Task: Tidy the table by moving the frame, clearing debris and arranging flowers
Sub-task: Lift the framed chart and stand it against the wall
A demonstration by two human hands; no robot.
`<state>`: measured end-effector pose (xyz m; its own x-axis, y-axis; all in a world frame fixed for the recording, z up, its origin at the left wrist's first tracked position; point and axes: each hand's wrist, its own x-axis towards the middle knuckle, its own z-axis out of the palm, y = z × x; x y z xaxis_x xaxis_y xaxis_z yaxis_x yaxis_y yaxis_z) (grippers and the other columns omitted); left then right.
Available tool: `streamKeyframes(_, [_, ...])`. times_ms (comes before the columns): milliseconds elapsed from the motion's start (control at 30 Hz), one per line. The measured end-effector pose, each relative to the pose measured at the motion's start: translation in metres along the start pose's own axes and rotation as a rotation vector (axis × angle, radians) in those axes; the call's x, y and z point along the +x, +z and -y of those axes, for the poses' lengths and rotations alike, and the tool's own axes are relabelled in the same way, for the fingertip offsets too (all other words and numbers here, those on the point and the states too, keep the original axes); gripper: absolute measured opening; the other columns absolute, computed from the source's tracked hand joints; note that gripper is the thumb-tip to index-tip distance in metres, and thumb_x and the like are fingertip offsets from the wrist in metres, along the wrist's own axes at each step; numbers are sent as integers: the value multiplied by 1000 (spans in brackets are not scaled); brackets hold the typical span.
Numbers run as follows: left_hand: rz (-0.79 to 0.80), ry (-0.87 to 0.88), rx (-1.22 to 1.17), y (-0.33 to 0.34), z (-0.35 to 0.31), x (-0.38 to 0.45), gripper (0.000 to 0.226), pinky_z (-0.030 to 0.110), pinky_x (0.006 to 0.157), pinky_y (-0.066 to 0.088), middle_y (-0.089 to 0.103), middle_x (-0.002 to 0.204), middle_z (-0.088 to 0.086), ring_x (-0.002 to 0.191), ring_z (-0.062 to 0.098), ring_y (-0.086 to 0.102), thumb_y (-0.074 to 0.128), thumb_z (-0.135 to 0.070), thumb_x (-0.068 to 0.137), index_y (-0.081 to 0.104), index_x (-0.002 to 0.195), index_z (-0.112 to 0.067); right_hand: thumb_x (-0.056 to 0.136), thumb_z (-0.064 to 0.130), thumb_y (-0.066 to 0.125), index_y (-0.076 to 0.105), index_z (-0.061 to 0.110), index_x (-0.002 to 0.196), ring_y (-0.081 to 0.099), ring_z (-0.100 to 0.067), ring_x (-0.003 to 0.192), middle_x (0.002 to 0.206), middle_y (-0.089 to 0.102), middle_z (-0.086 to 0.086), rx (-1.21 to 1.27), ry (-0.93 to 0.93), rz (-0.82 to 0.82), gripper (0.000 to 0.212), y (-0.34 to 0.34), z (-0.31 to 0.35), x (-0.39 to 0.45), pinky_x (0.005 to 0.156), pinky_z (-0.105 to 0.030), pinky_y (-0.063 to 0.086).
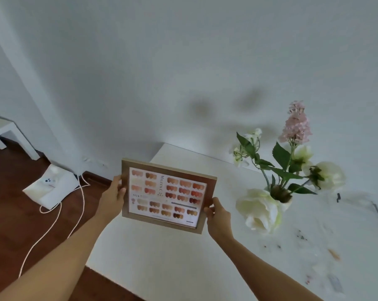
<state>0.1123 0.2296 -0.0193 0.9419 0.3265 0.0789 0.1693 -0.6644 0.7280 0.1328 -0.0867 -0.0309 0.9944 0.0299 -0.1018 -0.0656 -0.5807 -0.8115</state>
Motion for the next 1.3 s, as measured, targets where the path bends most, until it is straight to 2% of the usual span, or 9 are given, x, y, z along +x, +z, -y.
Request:
streamKeyframes(233, [93, 115, -14, 11, -7, 129, 34, 46, 87, 57, 64, 117, 17, 106, 33, 65, 43, -11, 98, 38, 131, -12, 96, 10, 42, 49, 22, 97, 54, 4, 59, 69, 54, 20, -30, 124, -178, 14, 23, 37, 93, 37, -7, 39])
streamKeyframes(333, [127, 156, -35, 27, -16, 175, 31, 42, 86, 56, 63, 119, 16, 108, 32, 64, 43, -13, 98, 40, 129, -11, 95, 9, 42, 51, 16, 100, 51, 5, 58, 71, 55, 13, -52, 173, -278, 12, 24, 43, 131, 37, -6, 35])
streamKeyframes(400, [134, 183, -40, 39, -22, 203, 30, 38, 85, 55, 64, 120, 15, 108, 32, 64, 44, -13, 97, 43, 127, -11, 96, 9, 41, 52, 15, 100, 55, -6, 61, 77, 58, 6, -49, 208, -333, 13, 24, 45, 154, 43, -5, 33])
streamKeyframes(500, [134, 190, -33, 57, -30, 240, 29, 36, 82, 56, 64, 120, 13, 108, 30, 64, 46, -10, 96, 44, 125, -12, 96, 10, 40, 52, 17, 101, 59, -17, 70, 82, 60, 3, -19, 241, -398, 15, 25, 47, 186, 47, -9, 37])
streamKeyframes(667, [125, 203, -36, 76, -39, 289, 29, 35, 79, 57, 65, 117, 14, 105, 30, 65, 46, -8, 96, 45, 125, -12, 97, 11, 39, 52, 17, 103, 59, -15, 65, 80, 59, 2, 12, 277, -492, 15, 22, 53, 237, 45, -10, 39])
streamKeyframes(867, [127, 208, -41, 95, -42, 329, 28, 28, 75, 52, 65, 116, 15, 103, 31, 65, 47, -6, 96, 46, 123, -12, 98, 12, 40, 52, 19, 102, 59, -15, 65, 82, 60, 1, 19, 307, -532, 15, 24, 49, 275, 46, -13, 41])
streamKeyframes(1000, [147, 231, -41, 104, -39, 346, 27, 34, 79, 54, 64, 116, 15, 104, 32, 64, 49, -6, 95, 46, 121, -10, 98, 11, 40, 51, 22, 100, 52, 0, 60, 82, 58, 1, 6, 332, -544, 15, 24, 43, 293, 44, -12, 37])
streamKeyframes(1133, [126, 231, -40, 109, -37, 356, 27, 37, 79, 55, 65, 116, 18, 104, 34, 64, 49, -5, 95, 47, 121, -8, 98, 10, 42, 54, 16, 108, 56, -14, 68, 85, 58, 1, 13, 334, -544, 17, 26, 43, 306, 48, -13, 40])
streamKeyframes(1300, [106, 215, -35, 114, -34, 360, 27, 39, 81, 56, 65, 115, 19, 105, 35, 64, 50, -6, 95, 47, 121, -6, 98, 9, 43, 55, 16, 108, 56, -12, 66, 84, 58, 2, 34, 347, -540, 17, 30, 41, 320, 46, -12, 39])
